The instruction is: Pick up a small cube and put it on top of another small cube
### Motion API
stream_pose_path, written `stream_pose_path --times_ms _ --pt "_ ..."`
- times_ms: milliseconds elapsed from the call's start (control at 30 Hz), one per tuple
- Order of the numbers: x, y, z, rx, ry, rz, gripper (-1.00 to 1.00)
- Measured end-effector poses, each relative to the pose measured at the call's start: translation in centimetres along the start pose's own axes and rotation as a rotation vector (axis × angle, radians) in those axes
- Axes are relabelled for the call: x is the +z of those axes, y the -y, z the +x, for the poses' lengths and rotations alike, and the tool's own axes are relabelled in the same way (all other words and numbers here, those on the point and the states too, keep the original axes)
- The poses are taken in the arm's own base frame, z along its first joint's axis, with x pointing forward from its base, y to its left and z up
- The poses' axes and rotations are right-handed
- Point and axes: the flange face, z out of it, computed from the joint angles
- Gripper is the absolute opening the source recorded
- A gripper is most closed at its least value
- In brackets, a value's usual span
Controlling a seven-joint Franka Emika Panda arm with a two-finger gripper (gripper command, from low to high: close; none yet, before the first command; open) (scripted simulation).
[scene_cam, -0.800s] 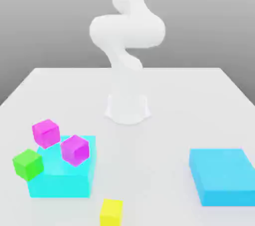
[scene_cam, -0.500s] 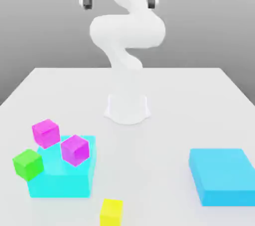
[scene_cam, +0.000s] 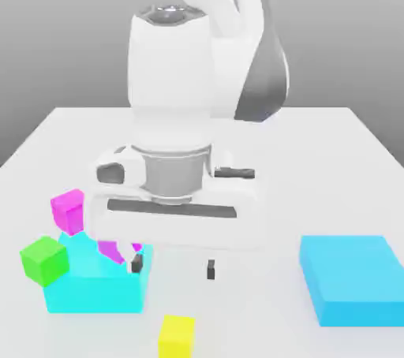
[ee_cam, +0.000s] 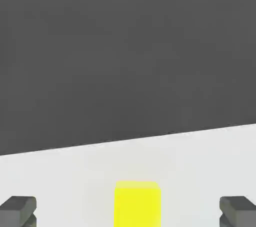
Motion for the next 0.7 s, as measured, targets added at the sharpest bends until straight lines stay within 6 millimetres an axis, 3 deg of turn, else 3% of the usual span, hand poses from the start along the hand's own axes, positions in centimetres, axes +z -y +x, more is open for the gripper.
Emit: stream_pose_path --times_ms 233,267,500,700 --pt "10.2 -1.7 -1.1 0.012 0.047 -0.054 0.0" --pt "11.0 -1.8 -1.1 0.012 0.048 -0.054 -1.0" --pt "10.9 -1.8 -1.1 0.012 0.048 -0.055 -1.0" --pt "4.3 -2.1 -0.6 0.06 0.048 -0.054 -1.0"
